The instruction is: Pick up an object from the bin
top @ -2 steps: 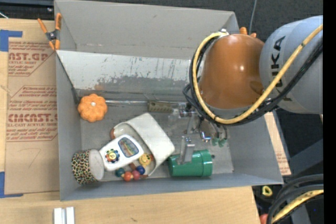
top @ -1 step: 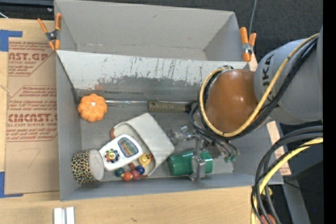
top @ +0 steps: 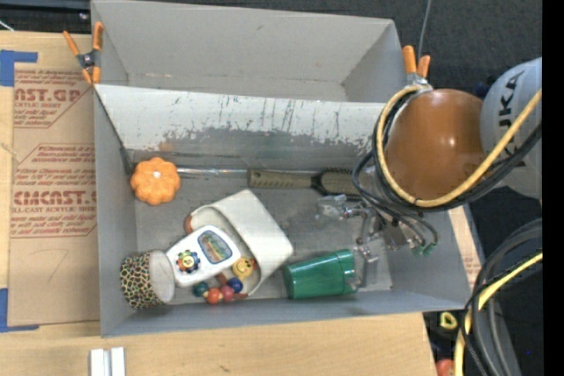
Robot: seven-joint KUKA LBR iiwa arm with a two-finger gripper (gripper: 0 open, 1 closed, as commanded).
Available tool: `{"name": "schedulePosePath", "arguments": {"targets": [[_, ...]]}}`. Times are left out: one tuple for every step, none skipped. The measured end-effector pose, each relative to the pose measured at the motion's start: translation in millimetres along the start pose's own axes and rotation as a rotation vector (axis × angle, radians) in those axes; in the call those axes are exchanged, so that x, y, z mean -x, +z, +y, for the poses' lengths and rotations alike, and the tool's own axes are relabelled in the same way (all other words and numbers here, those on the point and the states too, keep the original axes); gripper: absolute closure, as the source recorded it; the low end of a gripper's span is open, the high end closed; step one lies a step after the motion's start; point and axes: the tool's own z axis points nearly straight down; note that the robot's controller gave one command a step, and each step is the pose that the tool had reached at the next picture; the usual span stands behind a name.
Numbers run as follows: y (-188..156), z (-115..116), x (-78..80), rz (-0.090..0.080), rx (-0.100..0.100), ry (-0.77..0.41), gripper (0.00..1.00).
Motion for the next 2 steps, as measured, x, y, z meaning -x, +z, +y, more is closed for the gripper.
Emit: {"name": "schedulePosePath", "arguments": {"targets": [[60,20,4.1,0.000,0.003,-0.032,0.00],[88,33,13.2,-0.024,-0.007,-0.129,0.00]]}}
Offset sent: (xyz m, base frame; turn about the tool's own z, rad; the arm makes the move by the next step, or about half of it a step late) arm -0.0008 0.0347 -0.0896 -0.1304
